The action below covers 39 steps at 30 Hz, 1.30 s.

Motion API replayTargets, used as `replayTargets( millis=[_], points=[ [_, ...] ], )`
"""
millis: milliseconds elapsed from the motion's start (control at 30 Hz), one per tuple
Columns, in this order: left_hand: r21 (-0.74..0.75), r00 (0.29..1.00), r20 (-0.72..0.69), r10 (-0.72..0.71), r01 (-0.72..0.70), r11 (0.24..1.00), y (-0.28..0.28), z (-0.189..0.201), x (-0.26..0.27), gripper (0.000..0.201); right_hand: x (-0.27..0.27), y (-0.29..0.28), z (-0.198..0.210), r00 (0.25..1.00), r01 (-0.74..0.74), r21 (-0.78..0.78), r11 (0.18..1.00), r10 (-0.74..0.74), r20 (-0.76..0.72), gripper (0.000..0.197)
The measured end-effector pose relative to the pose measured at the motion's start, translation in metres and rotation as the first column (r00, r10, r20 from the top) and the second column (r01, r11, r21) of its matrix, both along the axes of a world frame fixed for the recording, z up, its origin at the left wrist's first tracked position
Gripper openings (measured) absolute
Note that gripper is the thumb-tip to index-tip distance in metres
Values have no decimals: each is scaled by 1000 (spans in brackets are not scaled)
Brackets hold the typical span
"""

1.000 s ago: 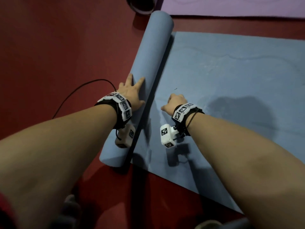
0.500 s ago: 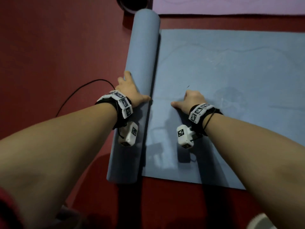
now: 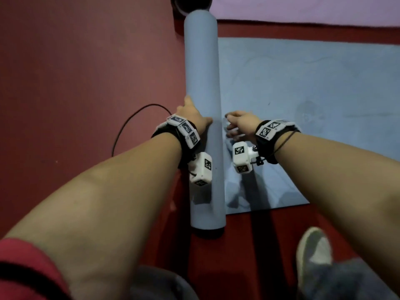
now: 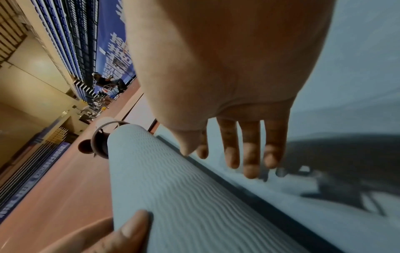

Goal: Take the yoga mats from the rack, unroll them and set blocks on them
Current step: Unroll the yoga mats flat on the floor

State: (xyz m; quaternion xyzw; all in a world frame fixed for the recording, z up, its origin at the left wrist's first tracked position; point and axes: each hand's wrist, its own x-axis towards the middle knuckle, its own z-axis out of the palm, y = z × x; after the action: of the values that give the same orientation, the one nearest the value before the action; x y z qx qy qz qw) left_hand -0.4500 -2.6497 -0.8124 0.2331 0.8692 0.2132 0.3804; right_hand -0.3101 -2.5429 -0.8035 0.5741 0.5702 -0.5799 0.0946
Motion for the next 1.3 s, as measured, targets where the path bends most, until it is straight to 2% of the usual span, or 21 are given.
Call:
replayTargets(
  millis=[100, 233, 367, 433, 533, 633, 733, 833, 1000, 1300],
  points=[
    [-59, 998, 45, -40, 43, 997, -2, 1, -27, 89, -24, 3, -2, 998, 18, -29, 999, -20, -62, 19],
    [-78, 993, 102, -61, 69, 995, 1, 1, -42, 81, -45, 10, -26, 981, 50, -58, 997, -60, -182, 19],
    [20, 997, -49, -53, 54, 998, -18, 10, -37, 83, -45, 7, -48, 954, 55, -232, 971, -120, -275, 29],
    [62, 985, -144, -95, 104, 993, -29, 16, -29, 80, -42, -1, -48, 950, 75, -273, 959, -152, -274, 38],
    [22, 962, -205, -181, 189, 982, -37, 22, -22, 71, -44, -8, -41, 951, 71, -233, 970, -137, -278, 43],
    [-55, 948, -242, -209, 201, 978, -42, 24, -19, 66, -47, -14, -36, 950, 68, -197, 978, -124, -287, 42],
    [-64, 939, -258, -227, 218, 974, -42, 30, -13, 65, -49, -18, -31, 954, 51, -199, 979, -107, -281, 42],
    [-94, 946, -240, -216, 199, 976, -43, 35, -7, 77, -53, -22, -23, 953, 5, -201, 980, -65, -295, 42],
    [-65, 973, -181, -145, 135, 989, -53, 39, -11, 95, -57, -34, -16, 937, 45, -177, 983, -103, -333, 23],
    [-25, 997, -27, 75, -76, 997, -85, 32, -19, 84, -73, -53, -10, 936, 25, -185, 982, -88, -340, 28]
  ],
)
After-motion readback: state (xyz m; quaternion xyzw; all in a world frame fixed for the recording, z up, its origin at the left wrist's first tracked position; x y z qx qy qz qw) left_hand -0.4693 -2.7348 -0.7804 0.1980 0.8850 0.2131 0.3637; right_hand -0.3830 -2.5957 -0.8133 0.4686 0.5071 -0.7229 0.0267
